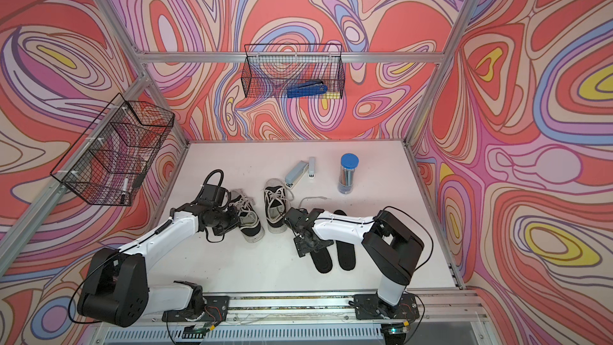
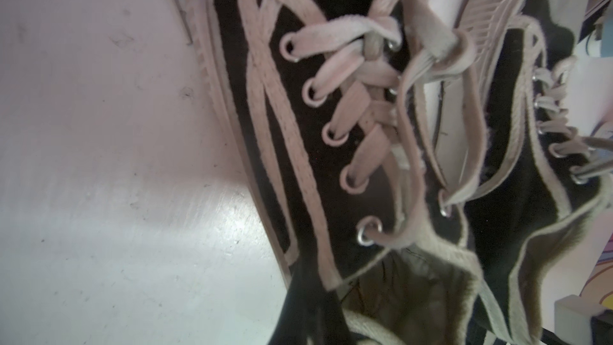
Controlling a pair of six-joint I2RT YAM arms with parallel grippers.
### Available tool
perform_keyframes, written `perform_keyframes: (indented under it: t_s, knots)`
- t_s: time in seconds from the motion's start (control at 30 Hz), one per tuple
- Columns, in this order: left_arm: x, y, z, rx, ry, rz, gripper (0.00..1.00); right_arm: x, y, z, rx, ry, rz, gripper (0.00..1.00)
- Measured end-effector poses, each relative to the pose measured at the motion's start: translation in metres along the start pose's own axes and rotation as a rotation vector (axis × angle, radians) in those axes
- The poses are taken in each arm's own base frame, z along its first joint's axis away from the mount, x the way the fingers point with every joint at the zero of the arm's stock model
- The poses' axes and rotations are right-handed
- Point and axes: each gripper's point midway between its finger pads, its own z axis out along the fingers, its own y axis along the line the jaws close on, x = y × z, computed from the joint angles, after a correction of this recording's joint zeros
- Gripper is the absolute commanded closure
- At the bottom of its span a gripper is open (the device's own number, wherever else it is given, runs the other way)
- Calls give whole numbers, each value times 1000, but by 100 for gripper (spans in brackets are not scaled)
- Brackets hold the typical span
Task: Remove the insole from the shoe
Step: Adjust the insole at the center of the board.
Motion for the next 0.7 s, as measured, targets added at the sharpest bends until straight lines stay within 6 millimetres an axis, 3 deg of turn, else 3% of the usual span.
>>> perform_keyframes:
  t_s: [0.1, 0.27, 0.43, 0.57, 0.7]
  knots:
    - [-1, -2, 2, -5, 22, 33, 100, 0, -2, 1, -4, -8, 59, 36]
    - [-1, -4, 1, -8, 47, 89, 100, 2, -7, -2, -20, -28, 133, 38]
    - [-4, -12, 6, 8, 86, 151, 100, 6, -25, -1, -11, -8, 207, 38]
    - [-8, -22, 10, 34, 110, 193, 100, 6, -33, -2, -18, 1, 244, 17]
    - [-11, -25, 12, 38, 118, 232, 100, 5, -32, -6, -40, 1, 253, 8]
